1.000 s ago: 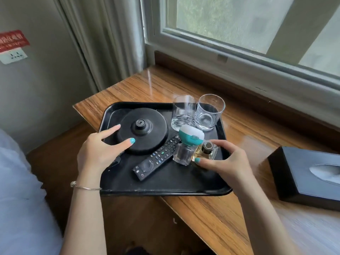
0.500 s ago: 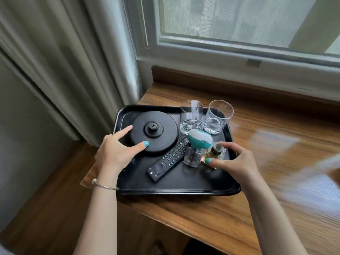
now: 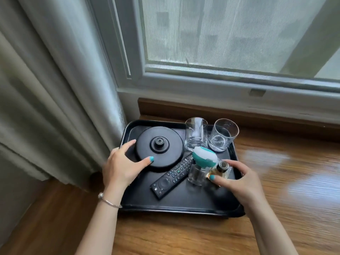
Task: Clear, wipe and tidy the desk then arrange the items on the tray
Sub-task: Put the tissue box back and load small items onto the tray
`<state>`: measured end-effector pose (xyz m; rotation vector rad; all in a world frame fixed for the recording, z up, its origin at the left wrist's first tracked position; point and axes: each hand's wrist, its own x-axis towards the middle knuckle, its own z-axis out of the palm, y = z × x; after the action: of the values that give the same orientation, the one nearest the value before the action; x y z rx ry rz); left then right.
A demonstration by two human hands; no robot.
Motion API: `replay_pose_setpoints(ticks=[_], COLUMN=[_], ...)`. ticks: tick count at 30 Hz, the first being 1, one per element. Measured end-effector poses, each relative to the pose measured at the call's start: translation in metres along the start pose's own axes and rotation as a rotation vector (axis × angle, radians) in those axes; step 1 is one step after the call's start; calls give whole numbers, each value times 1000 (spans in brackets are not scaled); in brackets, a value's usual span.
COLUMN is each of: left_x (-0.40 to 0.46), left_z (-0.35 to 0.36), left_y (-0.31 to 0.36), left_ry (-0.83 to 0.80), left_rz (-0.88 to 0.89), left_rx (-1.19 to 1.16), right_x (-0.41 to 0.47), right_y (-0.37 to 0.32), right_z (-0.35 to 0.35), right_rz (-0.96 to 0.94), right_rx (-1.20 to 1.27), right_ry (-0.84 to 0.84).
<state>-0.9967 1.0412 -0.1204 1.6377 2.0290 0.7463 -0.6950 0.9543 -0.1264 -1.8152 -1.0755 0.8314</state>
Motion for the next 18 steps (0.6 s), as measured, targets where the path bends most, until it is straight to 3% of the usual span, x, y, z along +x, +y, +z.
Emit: replay_pose_setpoints(ticks=[12,18], left_x=[48,52], left_z=[19,20], left_y=[-6,-4], left_ry=[-67,-127], left_rz=[81,94], left_rx=[-58,33], right_x=[15,15], right_y=[-4,-4], right_z=[20,19], right_rz=[51,67], right_rx=[-93,-187], right_ry=[177,136])
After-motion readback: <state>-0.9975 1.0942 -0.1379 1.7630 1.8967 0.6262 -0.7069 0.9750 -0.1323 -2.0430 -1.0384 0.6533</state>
